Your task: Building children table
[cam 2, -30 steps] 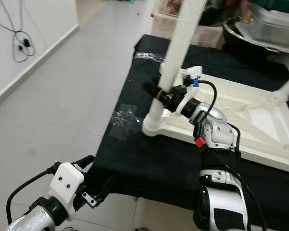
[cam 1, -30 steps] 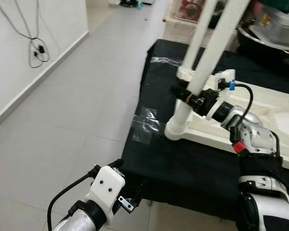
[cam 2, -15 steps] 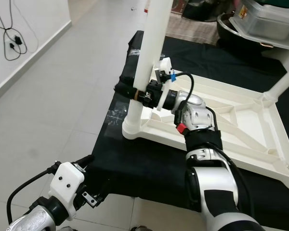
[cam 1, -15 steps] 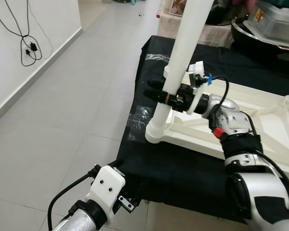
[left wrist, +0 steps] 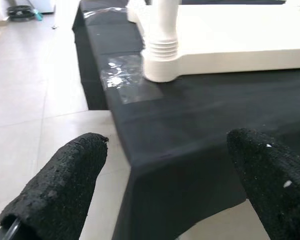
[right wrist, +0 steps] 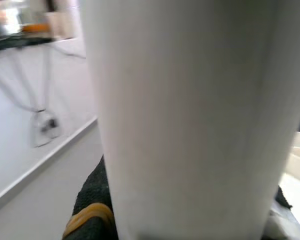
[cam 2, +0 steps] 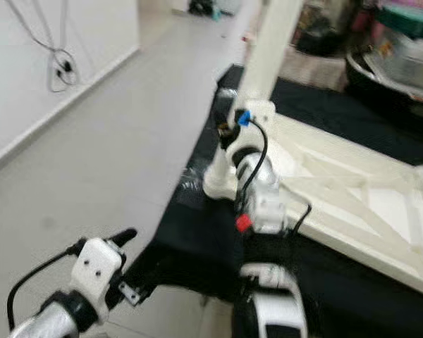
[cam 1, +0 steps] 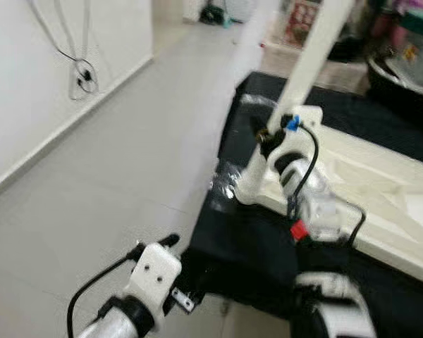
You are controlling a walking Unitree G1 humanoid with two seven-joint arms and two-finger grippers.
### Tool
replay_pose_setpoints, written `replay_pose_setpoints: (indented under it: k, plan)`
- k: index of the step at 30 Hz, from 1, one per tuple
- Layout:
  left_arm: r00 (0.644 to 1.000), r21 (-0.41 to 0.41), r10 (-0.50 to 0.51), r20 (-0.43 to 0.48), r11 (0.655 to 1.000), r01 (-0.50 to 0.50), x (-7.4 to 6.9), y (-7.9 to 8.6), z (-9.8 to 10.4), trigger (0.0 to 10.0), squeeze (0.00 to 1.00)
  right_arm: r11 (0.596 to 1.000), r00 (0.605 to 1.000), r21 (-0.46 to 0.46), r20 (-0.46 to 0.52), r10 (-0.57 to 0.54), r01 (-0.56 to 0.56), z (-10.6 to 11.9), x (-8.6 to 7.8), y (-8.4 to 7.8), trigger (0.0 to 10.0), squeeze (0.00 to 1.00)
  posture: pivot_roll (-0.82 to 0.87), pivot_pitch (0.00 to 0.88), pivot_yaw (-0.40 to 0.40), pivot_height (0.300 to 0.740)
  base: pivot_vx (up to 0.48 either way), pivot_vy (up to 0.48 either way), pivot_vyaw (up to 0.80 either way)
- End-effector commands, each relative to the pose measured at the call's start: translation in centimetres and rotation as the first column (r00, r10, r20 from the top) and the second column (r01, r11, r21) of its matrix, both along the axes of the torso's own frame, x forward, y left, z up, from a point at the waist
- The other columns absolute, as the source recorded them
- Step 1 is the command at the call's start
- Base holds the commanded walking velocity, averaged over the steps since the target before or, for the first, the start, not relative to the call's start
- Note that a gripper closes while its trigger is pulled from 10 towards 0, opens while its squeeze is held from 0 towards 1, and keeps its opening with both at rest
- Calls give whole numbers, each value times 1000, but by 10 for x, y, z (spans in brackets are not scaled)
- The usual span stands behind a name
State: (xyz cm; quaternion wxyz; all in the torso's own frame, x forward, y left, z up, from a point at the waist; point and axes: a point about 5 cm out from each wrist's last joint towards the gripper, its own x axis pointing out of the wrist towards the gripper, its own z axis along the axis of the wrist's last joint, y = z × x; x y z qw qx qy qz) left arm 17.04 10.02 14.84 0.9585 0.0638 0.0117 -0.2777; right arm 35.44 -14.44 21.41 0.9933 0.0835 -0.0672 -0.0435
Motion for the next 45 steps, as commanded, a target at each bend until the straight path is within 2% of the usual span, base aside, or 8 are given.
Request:
replay_pose_setpoints:
  k: [1,9,10,13,14,20,24,45]
  plan:
    - [1000,10,-5,-14,1000,5,-1,0,-4,10000,0,976,966,40,-154,-207,216,-33,-15,-14,0,0,156,133,-121,740,0,0,0]
    - [1000,10,-1,-13,1000,1,-1,0,-3,10000,0,968,964,117,-174,-201,223,-30,-21,22,627,0,159,135,-123,740,0,0,0]
    - [1000,9,1,-15,1000,0,-2,0,-3,10000,0,980,978,104,-141,-152,168,-24,-21,29,10000,0,152,130,-124,740,0,0,0]
    - [1000,8,0,-16,1000,0,-2,0,-4,10000,0,986,985,98,-121,-122,134,-21,-20,32,10000,0,152,130,-124,740,0,0,0]
    - [1000,8,-1,-17,1000,1,-2,-1,-4,10000,0,988,989,101,-96,-109,119,-19,-21,30,10000,1000,152,128,-125,740,0,0,0]
    - [1000,5,-1,-17,1000,1,-2,-2,-5,10000,0,991,994,81,4,-105,104,-8,-17,1,10000,1000,152,121,-127,740,0,0,0]
    - [1000,8,-1,-17,1000,2,-2,-2,-6,10000,0,990,990,116,122,65,-79,11,-6,-17,10000,0,147,107,-125,740,0,0,0]
    - [1000,10,1,-5,1000,-1,-2,-3,-3,10000,0,73,66,-58,118,991,-996,29,-6,5,10000,0,176,126,-136,740,0,0,0]
